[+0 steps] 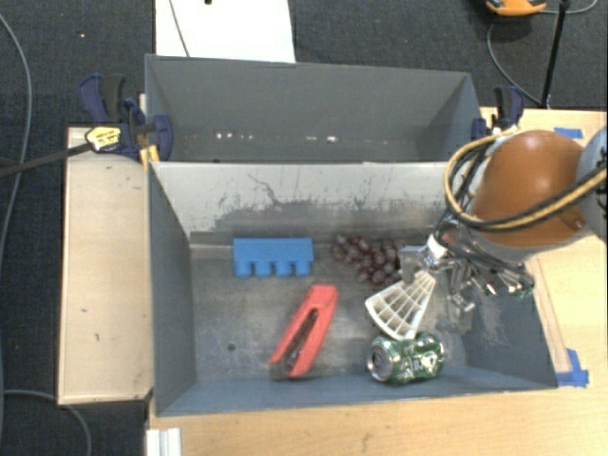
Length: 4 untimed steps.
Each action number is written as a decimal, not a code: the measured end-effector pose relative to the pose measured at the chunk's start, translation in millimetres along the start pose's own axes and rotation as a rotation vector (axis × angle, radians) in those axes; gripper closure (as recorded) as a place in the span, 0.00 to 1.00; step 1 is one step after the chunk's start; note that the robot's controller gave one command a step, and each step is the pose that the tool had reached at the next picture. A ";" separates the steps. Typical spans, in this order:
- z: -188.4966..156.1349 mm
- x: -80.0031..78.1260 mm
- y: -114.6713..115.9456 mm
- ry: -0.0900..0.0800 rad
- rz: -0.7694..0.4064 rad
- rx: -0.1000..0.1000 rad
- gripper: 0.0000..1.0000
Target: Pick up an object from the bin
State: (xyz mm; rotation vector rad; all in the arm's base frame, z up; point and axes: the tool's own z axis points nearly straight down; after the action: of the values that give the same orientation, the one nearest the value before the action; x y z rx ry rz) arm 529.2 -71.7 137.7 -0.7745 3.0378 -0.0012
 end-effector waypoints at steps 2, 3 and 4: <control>72.3 -3.3 10.6 -0.007 -0.090 0.004 1.00; 71.0 -3.2 11.5 -0.007 -0.093 0.003 1.00; 65.0 -1.8 13.0 -0.002 -0.094 -0.001 1.00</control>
Offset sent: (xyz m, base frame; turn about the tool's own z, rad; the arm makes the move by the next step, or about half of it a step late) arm -0.0047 0.0127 -0.0677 -0.1086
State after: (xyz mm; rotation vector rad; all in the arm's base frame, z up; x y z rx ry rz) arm 525.0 -59.3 72.7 -0.9163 2.9968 0.0007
